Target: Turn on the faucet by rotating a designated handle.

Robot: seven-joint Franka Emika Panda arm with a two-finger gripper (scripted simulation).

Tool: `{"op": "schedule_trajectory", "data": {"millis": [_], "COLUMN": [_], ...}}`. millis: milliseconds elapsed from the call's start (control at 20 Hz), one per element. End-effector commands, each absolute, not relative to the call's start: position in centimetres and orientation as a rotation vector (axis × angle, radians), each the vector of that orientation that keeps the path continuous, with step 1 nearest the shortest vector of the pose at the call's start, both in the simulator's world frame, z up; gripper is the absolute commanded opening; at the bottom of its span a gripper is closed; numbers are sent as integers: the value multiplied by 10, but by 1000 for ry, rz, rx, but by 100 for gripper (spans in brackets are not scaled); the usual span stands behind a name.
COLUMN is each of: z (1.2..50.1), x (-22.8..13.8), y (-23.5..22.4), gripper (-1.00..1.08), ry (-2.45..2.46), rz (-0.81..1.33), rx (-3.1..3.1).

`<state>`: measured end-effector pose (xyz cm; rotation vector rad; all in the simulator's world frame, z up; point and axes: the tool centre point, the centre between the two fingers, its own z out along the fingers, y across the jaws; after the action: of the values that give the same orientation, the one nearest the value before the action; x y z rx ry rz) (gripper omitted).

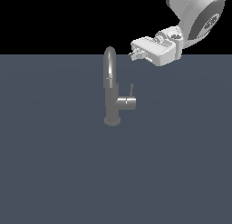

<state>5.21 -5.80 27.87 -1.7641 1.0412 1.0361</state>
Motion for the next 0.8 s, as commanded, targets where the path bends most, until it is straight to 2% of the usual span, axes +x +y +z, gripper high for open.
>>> {"op": "schedule_trajectory", "data": {"millis": [0, 400, 750], "z": [259, 200, 168], "x": [61, 78, 83], "y": [-61, -65, -63], "gripper": [-100, -100, -100], "ry": [1077, 1168, 1209], "rz": [1074, 1161, 1200], "rx": [-1663, -1384, -1234]}}
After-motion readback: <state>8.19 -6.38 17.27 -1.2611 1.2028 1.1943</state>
